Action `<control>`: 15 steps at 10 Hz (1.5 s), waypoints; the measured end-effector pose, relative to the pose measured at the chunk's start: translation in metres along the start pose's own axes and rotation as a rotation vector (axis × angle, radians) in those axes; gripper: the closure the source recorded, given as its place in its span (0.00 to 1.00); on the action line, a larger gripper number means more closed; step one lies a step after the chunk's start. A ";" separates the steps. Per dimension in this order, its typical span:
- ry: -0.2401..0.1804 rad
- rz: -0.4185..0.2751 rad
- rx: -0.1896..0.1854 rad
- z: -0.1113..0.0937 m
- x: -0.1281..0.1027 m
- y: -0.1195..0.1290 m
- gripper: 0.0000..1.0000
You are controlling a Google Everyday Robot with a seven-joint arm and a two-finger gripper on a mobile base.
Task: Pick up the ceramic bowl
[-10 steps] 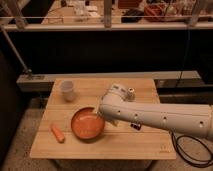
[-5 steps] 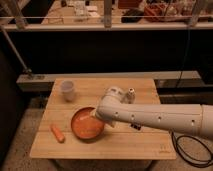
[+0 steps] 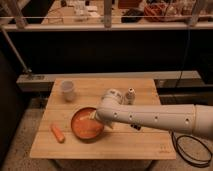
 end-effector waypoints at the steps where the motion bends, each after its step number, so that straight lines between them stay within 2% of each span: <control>1: -0.003 -0.006 0.000 0.002 -0.001 0.000 0.20; 8: -0.040 -0.034 -0.006 0.025 -0.009 0.002 0.20; 15: -0.062 -0.045 0.000 0.032 -0.016 0.002 0.20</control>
